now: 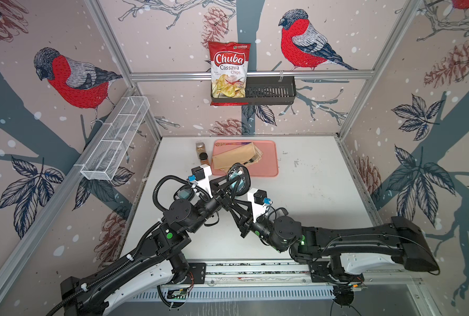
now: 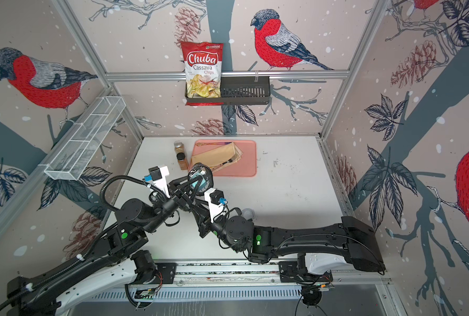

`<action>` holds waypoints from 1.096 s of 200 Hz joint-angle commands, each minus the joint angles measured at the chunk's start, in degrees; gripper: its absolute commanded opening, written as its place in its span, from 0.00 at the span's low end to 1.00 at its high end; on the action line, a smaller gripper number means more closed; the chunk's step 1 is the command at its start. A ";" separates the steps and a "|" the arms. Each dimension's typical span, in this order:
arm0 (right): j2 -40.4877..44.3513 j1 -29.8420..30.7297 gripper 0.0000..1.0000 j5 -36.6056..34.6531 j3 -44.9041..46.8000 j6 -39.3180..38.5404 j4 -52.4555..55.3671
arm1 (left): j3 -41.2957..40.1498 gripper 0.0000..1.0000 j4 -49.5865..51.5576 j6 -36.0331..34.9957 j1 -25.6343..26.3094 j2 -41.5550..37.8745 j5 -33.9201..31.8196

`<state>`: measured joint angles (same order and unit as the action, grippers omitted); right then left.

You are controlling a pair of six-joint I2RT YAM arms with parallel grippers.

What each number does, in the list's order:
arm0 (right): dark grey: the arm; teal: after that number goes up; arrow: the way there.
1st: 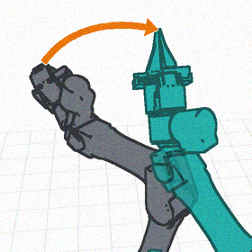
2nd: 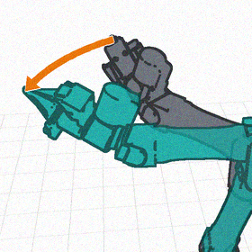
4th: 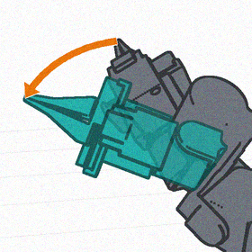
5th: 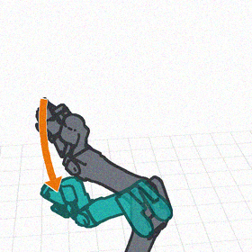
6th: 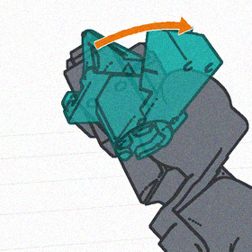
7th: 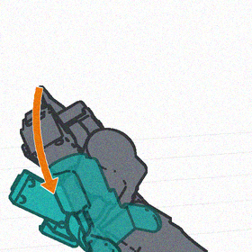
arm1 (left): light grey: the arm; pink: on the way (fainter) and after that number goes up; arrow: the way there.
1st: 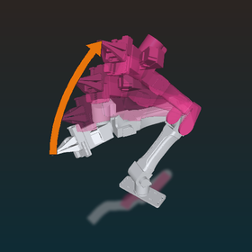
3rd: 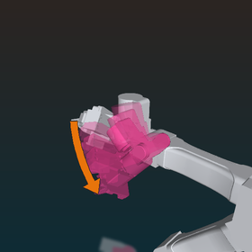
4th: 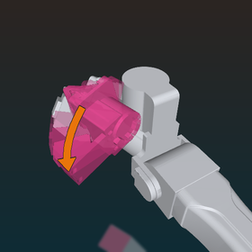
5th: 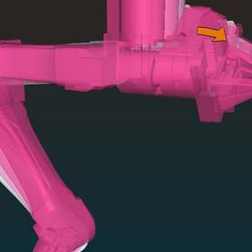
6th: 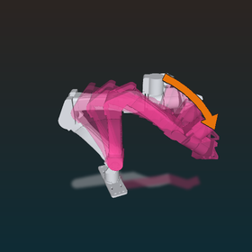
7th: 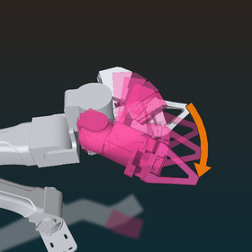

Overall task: Pack away charging kits
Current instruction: Zip the zipper on the storage bag.

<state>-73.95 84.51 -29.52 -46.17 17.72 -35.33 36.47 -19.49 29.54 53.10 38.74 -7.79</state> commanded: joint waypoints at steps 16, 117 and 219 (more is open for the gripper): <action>-0.36 -2.95 0.29 5.33 0.05 4.93 -0.05 | 0.18 0.00 -4.27 -0.48 0.10 -0.51 -1.67; 0.72 -2.70 0.32 5.62 0.08 3.63 -0.94 | -1.30 0.00 -5.89 0.65 0.08 0.80 -2.40; 0.07 -3.91 0.32 6.33 0.55 5.55 0.71 | -1.01 0.00 -5.47 0.56 0.11 0.15 -3.15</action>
<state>-74.00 80.38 -22.70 -46.30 22.37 -35.00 34.92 -21.63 30.06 53.12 39.44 -10.50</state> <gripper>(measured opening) 0.321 0.361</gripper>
